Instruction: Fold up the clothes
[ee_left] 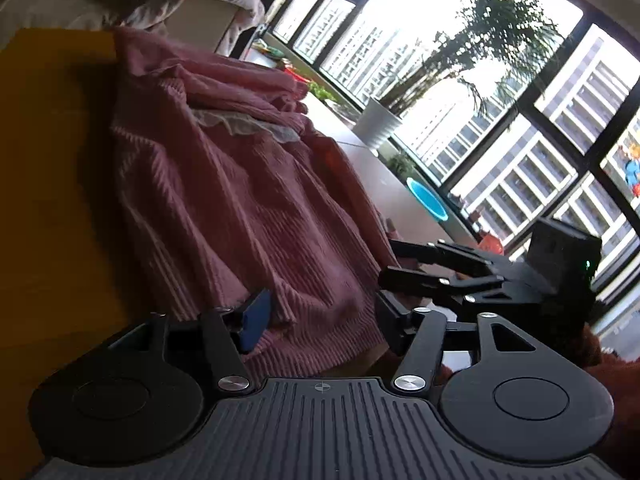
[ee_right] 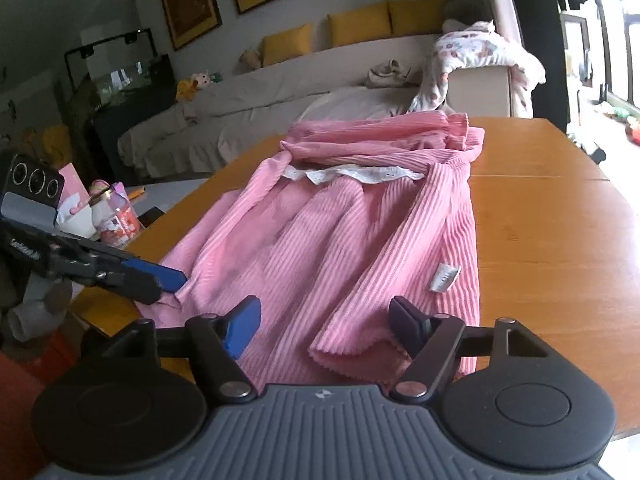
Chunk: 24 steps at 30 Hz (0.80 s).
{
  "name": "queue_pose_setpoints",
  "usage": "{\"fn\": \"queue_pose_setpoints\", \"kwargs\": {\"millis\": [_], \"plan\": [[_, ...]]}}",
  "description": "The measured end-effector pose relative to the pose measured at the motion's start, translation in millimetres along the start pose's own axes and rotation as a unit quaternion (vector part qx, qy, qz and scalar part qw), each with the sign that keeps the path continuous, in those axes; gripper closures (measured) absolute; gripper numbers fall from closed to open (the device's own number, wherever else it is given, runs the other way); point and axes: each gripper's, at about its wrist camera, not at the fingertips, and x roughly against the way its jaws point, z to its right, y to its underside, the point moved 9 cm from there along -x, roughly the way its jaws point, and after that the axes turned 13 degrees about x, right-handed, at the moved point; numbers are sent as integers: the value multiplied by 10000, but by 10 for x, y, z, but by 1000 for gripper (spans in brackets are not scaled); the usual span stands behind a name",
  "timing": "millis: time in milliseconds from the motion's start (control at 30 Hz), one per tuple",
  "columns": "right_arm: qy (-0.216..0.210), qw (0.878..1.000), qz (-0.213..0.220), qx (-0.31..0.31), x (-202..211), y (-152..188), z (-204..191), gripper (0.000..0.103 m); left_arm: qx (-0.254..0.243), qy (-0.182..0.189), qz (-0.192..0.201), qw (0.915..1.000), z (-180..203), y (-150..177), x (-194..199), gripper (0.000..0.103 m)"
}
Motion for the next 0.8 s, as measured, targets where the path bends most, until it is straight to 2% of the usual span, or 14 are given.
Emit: {"fn": "queue_pose_setpoints", "kwargs": {"millis": [100, 167, 300, 367, 433, 600, 667, 733, 800], "plan": [[109, 9997, 128, 175, 79, -227, 115, 31, -177, 183, 256, 9993, 155, -226, 165, 25], [174, 9991, 214, 311, 132, -400, 208, 34, -247, 203, 531, 9981, 213, -452, 272, 25], [307, 9983, 259, 418, 113, -785, 473, 34, -151, -243, 1019, 9944, 62, -1028, 348, 29], [336, 9983, 244, 416, 23, -986, 626, 50, 59, -391, 1153, 9925, -74, -1301, 341, 36], [305, 9983, 231, 429, -146, -1209, 771, 59, 334, -393, 1167, 9918, -204, -1566, 282, 39], [285, 9995, 112, 78, -925, -1623, 1145, 60, 531, -379, 1205, 9906, -455, -2141, -150, 39], [384, 9989, -188, -188, -1313, -1549, 1343, 60, 794, -408, 1118, 9897, -642, -2288, -396, 38], [567, 9962, -539, -379, -1663, -1421, 1535, 60, 975, -711, 948, 9882, -894, -2331, -657, 38], [807, 9937, -727, -268, -1812, -1260, 1650, 59, 1159, -963, 744, 9858, -1132, -2306, -822, 41]]}}
